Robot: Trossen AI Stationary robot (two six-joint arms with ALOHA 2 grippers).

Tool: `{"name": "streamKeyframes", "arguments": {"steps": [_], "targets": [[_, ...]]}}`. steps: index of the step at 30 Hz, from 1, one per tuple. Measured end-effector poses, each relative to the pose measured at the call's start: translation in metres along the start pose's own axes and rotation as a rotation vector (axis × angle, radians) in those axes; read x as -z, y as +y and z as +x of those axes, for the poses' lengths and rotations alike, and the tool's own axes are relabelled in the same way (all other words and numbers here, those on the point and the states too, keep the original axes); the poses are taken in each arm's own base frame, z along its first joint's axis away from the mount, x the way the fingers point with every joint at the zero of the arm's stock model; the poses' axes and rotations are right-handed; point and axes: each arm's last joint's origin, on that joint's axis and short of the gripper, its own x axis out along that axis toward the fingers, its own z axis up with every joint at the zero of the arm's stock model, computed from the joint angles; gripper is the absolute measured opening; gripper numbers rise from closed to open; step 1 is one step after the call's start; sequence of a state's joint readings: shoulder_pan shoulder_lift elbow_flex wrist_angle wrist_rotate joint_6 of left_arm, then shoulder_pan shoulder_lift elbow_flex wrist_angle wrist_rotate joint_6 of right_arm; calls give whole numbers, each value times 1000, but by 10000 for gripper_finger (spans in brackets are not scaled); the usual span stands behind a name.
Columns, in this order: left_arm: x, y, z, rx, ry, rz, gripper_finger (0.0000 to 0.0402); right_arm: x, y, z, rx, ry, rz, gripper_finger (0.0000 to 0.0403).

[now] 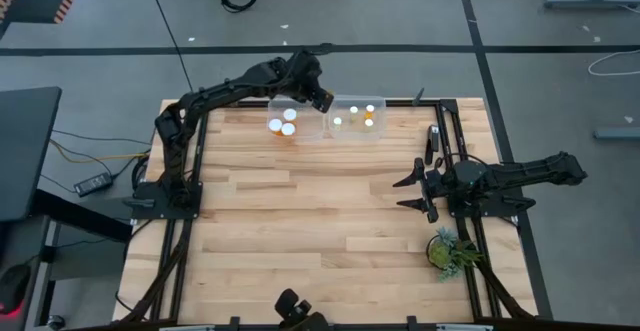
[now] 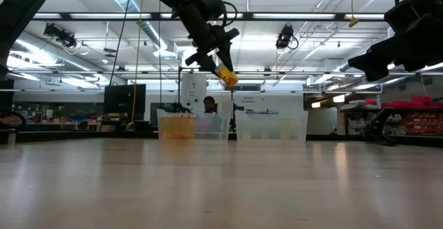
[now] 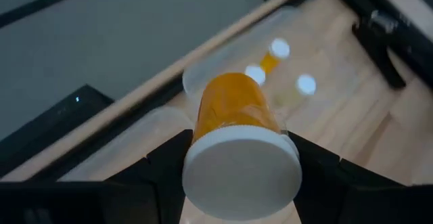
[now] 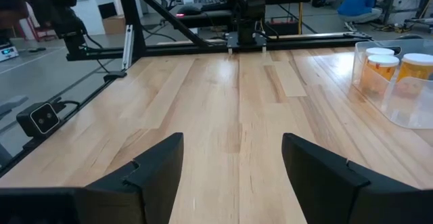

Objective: Pick and place medicine bottles into bin by pill shape (circle, oval)
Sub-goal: Adjust the large orange pill bottle on the transparent bin

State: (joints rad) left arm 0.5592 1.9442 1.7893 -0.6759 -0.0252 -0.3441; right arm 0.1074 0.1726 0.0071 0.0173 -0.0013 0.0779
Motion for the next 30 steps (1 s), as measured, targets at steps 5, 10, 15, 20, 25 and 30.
{"name": "streamKeyframes", "arguments": {"steps": [5, 10, 15, 20, 25, 30], "targets": [[-8, 3, 0, 9, -64, -19, 208, 0, 0, 0, 0, 0, -22, 257], [-9, 5, 6, 9, -80, -19, 214, 0, 0, 0, 0, 0, -27, 257], [-8, 1, 28, 44, -99, -10, 216, 0, 0, 0, 0, 0, -45, 257], [2, 3, 43, 58, -9, 3, 208, 0, 0, 0, 0, 0, -45, 257], [13, 7, 42, 19, 104, 14, 218, 0, 0, 0, 0, 0, -46, 257], [28, 12, 38, -34, 264, 7, 213, 0, 0, 0, 0, 0, -45, 257]]}}
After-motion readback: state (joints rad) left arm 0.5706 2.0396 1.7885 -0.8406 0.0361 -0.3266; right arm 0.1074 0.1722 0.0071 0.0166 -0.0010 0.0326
